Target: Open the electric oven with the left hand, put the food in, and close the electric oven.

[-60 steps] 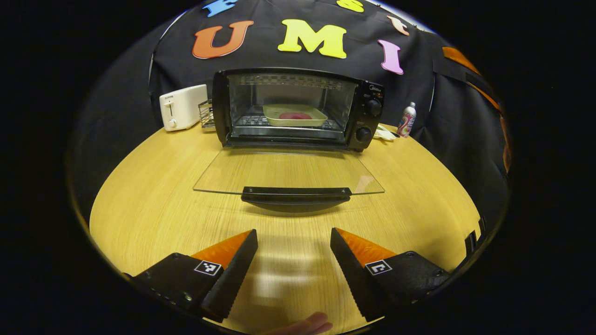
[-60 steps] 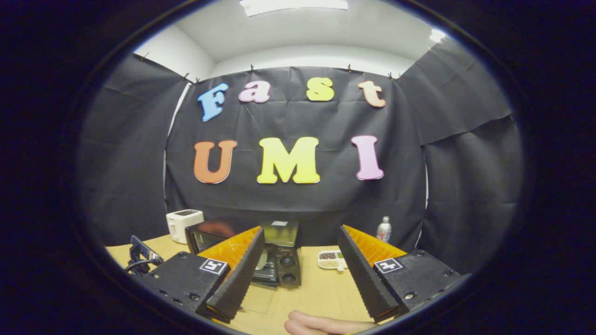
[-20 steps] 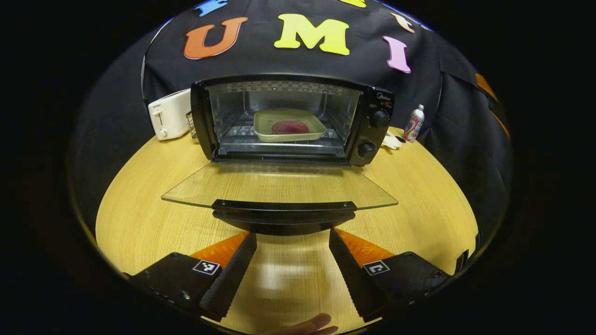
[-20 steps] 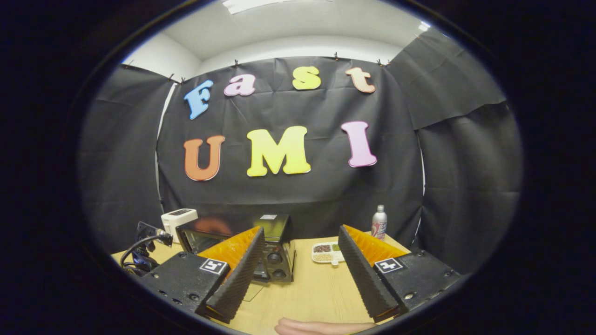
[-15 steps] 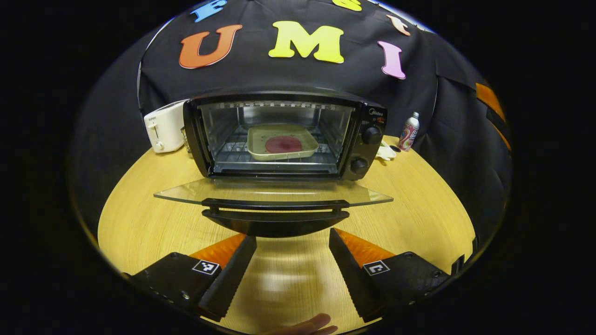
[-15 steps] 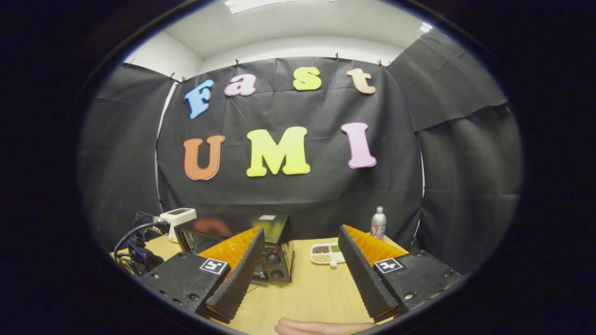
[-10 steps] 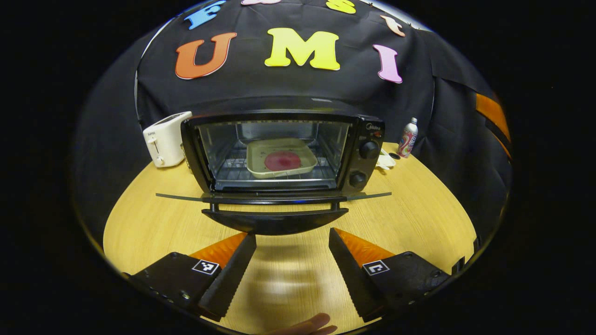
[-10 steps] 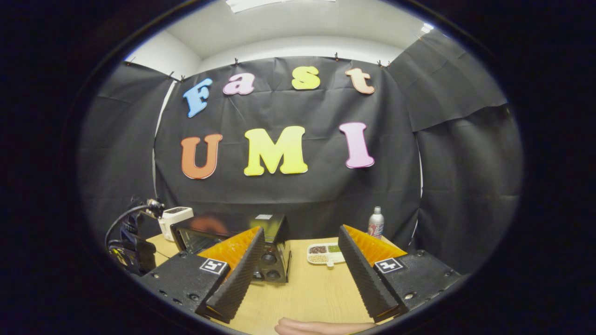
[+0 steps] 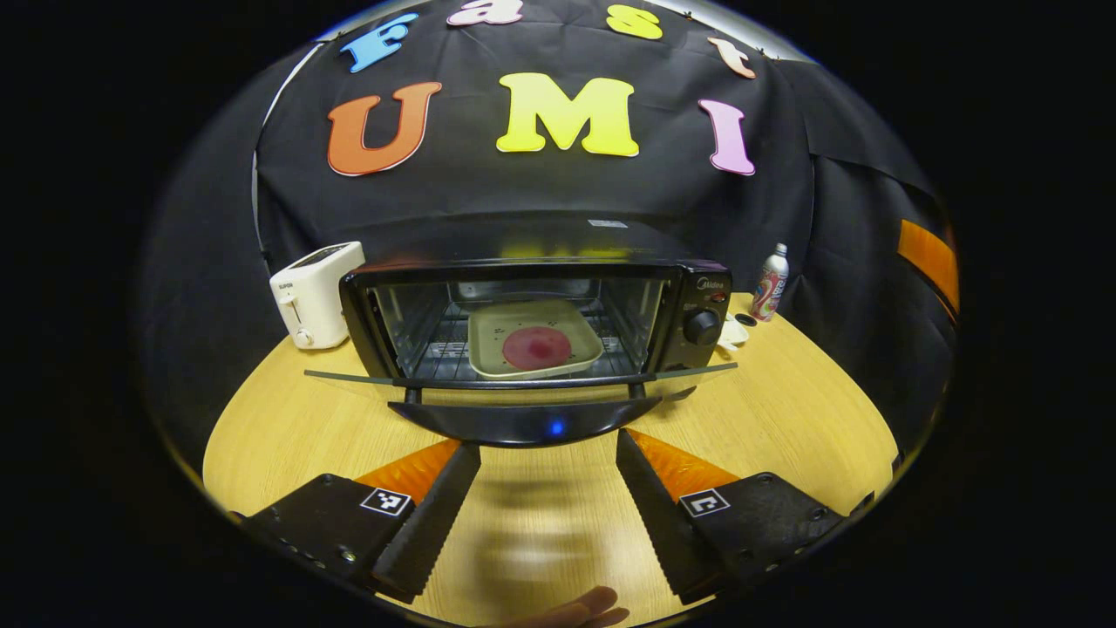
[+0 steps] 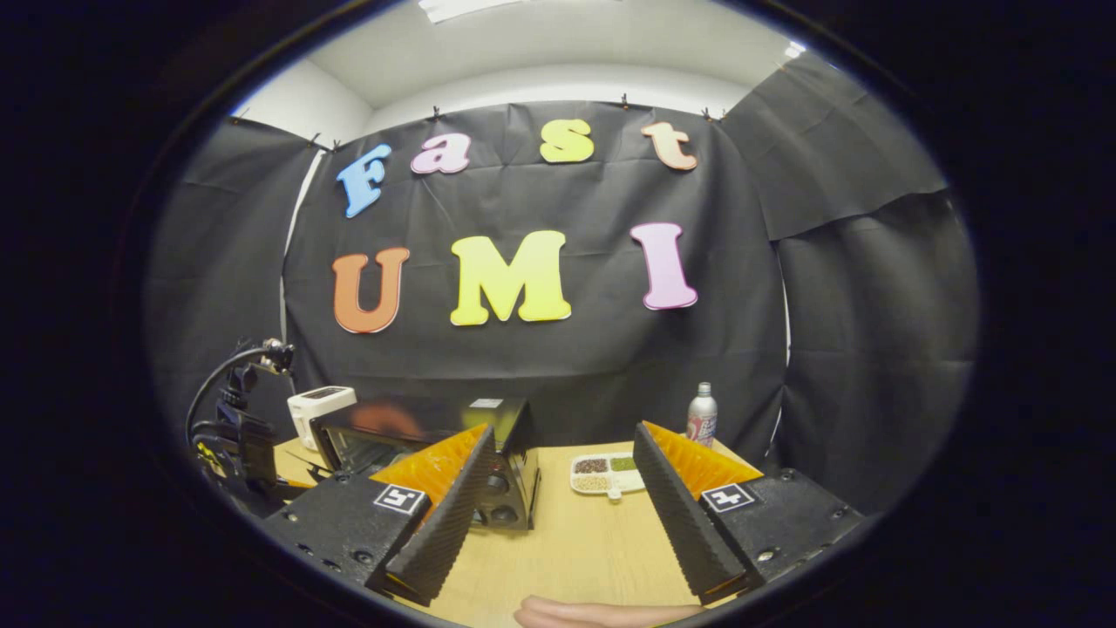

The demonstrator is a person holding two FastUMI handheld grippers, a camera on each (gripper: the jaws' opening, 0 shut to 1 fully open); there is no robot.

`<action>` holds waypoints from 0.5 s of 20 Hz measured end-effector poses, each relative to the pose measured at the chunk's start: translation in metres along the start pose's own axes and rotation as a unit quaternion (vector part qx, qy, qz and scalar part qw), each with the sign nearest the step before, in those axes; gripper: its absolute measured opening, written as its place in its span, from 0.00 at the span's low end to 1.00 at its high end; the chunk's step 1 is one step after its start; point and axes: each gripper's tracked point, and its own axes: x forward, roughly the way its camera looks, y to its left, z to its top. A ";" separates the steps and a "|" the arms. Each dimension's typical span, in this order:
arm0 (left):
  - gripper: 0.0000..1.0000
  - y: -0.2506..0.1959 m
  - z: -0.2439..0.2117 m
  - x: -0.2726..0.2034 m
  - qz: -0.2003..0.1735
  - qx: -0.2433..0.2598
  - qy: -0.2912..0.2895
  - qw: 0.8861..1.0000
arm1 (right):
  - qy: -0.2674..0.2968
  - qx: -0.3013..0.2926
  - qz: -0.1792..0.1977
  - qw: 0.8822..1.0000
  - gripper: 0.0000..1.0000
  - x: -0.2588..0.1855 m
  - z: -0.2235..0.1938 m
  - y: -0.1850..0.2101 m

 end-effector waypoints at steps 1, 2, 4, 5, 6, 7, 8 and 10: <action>0.95 0.001 0.003 0.002 0.000 -0.002 -0.004 1.000 | 0.003 0.002 -0.001 1.000 0.96 0.001 -0.001 -0.001; 0.95 0.001 0.004 0.005 -0.001 -0.005 -0.005 1.000 | 0.006 0.003 0.001 1.000 0.96 0.002 -0.002 0.001; 0.95 0.003 0.005 0.011 -0.001 -0.014 -0.001 1.000 | 0.010 0.006 0.007 1.000 0.96 0.003 -0.004 0.002; 0.95 0.002 0.007 0.013 -0.005 -0.020 -0.002 1.000 | 0.011 0.006 0.008 1.000 0.96 0.006 -0.005 0.002; 0.95 0.001 0.010 0.016 -0.009 -0.024 -0.006 1.000 | 0.010 0.005 0.007 1.000 0.96 0.005 -0.004 0.001; 0.96 0.001 0.015 0.018 -0.010 -0.028 -0.010 1.000 | 0.010 0.004 0.004 1.000 0.96 0.006 -0.004 -0.002; 0.96 0.001 0.020 0.021 -0.012 -0.031 -0.017 0.999 | 0.011 0.003 0.003 1.000 0.96 0.005 -0.005 -0.002; 0.96 0.002 0.031 0.028 -0.012 -0.031 -0.028 0.999 | 0.015 0.002 0.000 1.000 0.96 0.002 -0.005 -0.006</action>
